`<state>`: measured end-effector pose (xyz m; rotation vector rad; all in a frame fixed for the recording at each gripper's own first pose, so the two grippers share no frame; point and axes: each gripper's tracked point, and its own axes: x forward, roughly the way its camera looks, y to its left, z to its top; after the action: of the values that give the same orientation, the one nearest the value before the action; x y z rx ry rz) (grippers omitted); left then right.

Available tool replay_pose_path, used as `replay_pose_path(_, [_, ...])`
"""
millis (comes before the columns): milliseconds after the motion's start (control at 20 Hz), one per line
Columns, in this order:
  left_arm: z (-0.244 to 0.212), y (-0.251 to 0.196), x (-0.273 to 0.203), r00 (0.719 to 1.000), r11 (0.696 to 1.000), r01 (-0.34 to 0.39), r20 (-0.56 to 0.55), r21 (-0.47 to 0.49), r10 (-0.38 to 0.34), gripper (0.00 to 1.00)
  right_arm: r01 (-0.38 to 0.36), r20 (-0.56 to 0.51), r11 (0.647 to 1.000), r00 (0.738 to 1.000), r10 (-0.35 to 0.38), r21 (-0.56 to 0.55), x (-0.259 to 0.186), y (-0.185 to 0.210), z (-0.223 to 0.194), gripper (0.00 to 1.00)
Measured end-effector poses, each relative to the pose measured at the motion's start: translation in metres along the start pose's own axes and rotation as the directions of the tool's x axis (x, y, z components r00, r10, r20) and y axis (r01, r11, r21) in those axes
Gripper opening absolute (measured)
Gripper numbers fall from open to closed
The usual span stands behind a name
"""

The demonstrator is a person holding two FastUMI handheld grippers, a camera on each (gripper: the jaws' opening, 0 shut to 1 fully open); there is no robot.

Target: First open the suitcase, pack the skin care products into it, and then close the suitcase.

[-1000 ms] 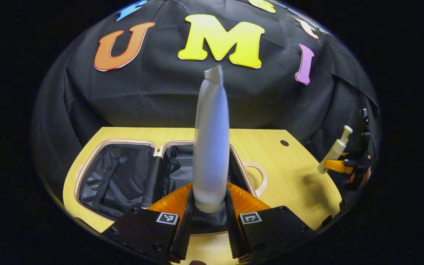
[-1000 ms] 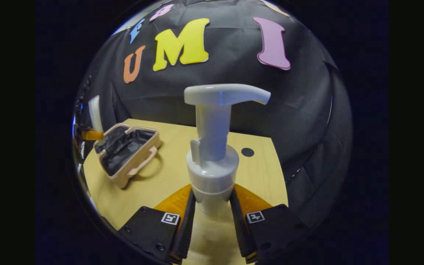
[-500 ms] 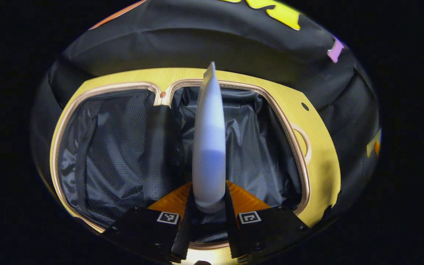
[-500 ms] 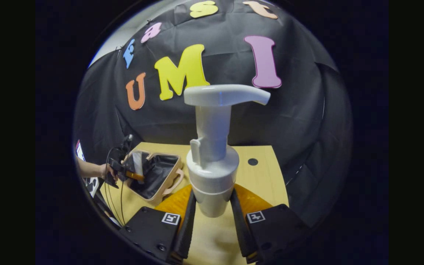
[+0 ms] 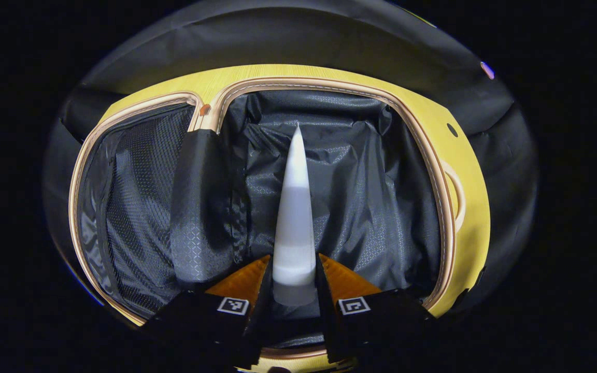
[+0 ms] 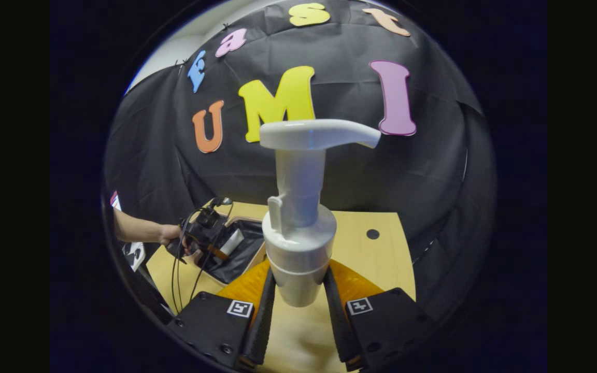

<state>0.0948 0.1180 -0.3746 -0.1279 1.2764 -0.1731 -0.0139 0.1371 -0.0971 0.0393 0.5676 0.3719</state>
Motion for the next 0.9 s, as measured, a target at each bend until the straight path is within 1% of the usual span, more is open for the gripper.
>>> replay_pose_path(50, [0.002, 0.000, -0.005, 1.000, 1.000, -0.009, 0.019, -0.007, 0.009, 0.50, -0.029, -0.014, 1.000, 1.000, 0.028, -0.011, 0.009, 0.012, 0.003, 0.48])
replay_pose_path(150, [0.009, 0.001, -0.025, 0.994, 0.999, -0.032, 0.103, -0.003, 0.032, 0.59, -0.083, -0.035, 0.996, 0.996, 0.081, -0.039, 0.028, 0.036, 0.010, 0.48])
replay_pose_path(200, [0.015, 0.003, -0.038, 0.985, 0.999, -0.041, 0.169, -0.013, 0.043, 0.66, -0.108, -0.045, 0.993, 0.993, 0.106, -0.048, 0.040, 0.049, 0.013, 0.48])
replay_pose_path(250, [0.019, 0.004, -0.053, 0.970, 0.998, -0.044, 0.237, -0.033, 0.051, 0.68, -0.141, -0.057, 0.989, 0.989, 0.139, -0.043, 0.056, 0.066, 0.019, 0.47])
replay_pose_path(300, [0.021, 0.004, -0.072, 0.951, 0.997, -0.041, 0.304, -0.060, 0.057, 0.72, -0.177, -0.072, 0.984, 0.982, 0.174, -0.032, 0.070, 0.082, 0.020, 0.47])
replay_pose_path(350, [0.021, 0.005, -0.090, 0.926, 0.996, -0.039, 0.372, -0.084, 0.067, 0.72, -0.212, -0.099, 0.977, 0.973, 0.209, -0.023, 0.083, 0.098, 0.019, 0.48])
replay_pose_path(400, [0.017, 0.006, -0.108, 0.901, 0.994, -0.038, 0.427, -0.104, 0.079, 0.75, -0.243, -0.132, 0.970, 0.962, 0.239, -0.019, 0.099, 0.116, 0.016, 0.48])
replay_pose_path(450, [0.010, 0.008, -0.123, 0.878, 0.992, -0.040, 0.470, -0.121, 0.092, 0.77, -0.273, -0.162, 0.962, 0.949, 0.269, -0.006, 0.116, 0.132, 0.013, 0.48])
replay_pose_path(500, [-0.002, 0.009, -0.139, 0.855, 0.990, -0.040, 0.508, -0.136, 0.104, 0.83, -0.297, -0.199, 0.955, 0.934, 0.296, 0.026, 0.131, 0.146, 0.010, 0.49])
replay_pose_path(550, [-0.013, 0.011, -0.151, 0.838, 0.988, -0.040, 0.533, -0.150, 0.116, 0.86, -0.308, -0.243, 0.949, 0.918, 0.314, 0.064, 0.147, 0.159, 0.003, 0.49])
replay_pose_path(600, [-0.028, 0.012, -0.160, 0.826, 0.986, -0.033, 0.551, -0.162, 0.118, 0.89, -0.307, -0.293, 0.946, 0.899, 0.324, 0.103, 0.163, 0.170, -0.007, 0.49])
replay_pose_path(700, [-0.057, 0.006, -0.169, 0.813, 0.982, 0.026, 0.576, -0.188, 0.089, 0.90, -0.281, -0.412, 0.944, 0.850, 0.328, 0.172, 0.194, 0.184, -0.037, 0.48])
replay_pose_path(750, [-0.072, 0.000, -0.173, 0.807, 0.977, 0.058, 0.585, -0.205, 0.075, 0.90, -0.260, -0.479, 0.944, 0.814, 0.328, 0.203, 0.206, 0.186, -0.055, 0.48])
replay_pose_path(900, [-0.110, -0.003, -0.187, 0.786, 0.958, 0.139, 0.616, -0.252, 0.048, 0.90, -0.149, -0.649, 0.945, 0.695, 0.309, 0.291, 0.234, 0.190, -0.104, 0.49])
